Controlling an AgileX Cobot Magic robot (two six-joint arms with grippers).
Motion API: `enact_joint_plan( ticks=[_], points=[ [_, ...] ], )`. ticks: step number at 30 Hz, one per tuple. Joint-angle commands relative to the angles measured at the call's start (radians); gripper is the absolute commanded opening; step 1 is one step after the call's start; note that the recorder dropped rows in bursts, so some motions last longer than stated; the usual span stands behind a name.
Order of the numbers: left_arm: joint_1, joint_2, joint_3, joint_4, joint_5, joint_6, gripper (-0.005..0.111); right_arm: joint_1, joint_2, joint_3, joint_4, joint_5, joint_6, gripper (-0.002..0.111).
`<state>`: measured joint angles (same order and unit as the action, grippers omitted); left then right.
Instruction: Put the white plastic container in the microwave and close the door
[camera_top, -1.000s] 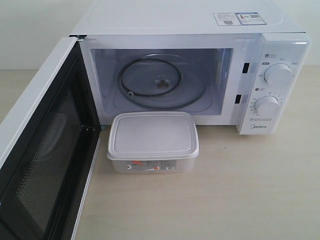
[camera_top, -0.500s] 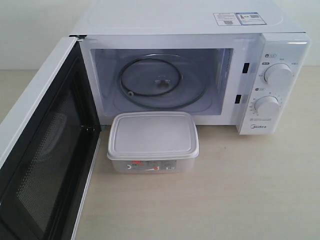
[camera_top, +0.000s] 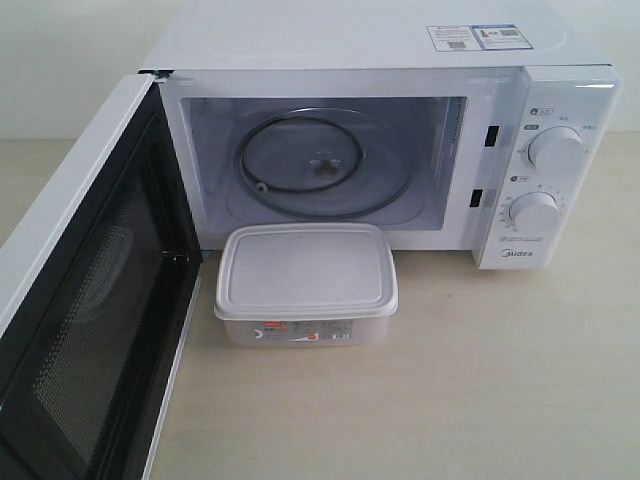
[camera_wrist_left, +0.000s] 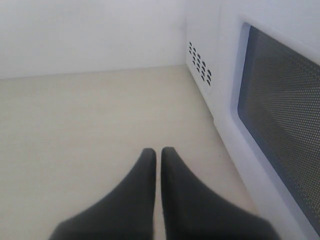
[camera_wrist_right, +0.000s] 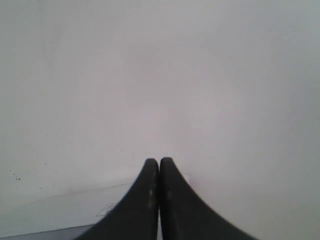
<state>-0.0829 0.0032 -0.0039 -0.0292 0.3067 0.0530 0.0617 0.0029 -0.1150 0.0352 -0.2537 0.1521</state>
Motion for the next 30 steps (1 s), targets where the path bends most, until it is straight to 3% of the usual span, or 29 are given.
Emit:
enact_joint_plan(
  ticks=[1,7,14,21,25,30],
  points=[
    [0.002,-0.003,0.004,-0.006,0.000,0.001,0.004,0.000,0.052,-0.014,-0.067,0.016,0.063,0.000],
    [0.002,-0.003,0.004,-0.006,0.000,0.001,0.004,0.054,0.189,-0.082,-0.236,0.060,0.145,0.000],
    [0.002,-0.003,0.004,-0.006,0.000,0.001,0.004,0.164,0.363,-0.100,-0.384,-0.031,0.154,0.000],
    [0.002,-0.003,0.004,-0.006,0.000,0.001,0.004,0.299,0.602,-0.065,-0.466,-0.256,0.152,0.000],
    [0.002,-0.003,0.004,-0.006,0.000,0.001,0.004,0.358,0.851,-0.065,-0.469,-0.375,0.148,0.000],
    [0.002,-0.003,0.004,-0.006,0.000,0.001,0.004,0.358,1.222,-0.065,-0.529,-0.726,0.116,0.000]
  ],
)
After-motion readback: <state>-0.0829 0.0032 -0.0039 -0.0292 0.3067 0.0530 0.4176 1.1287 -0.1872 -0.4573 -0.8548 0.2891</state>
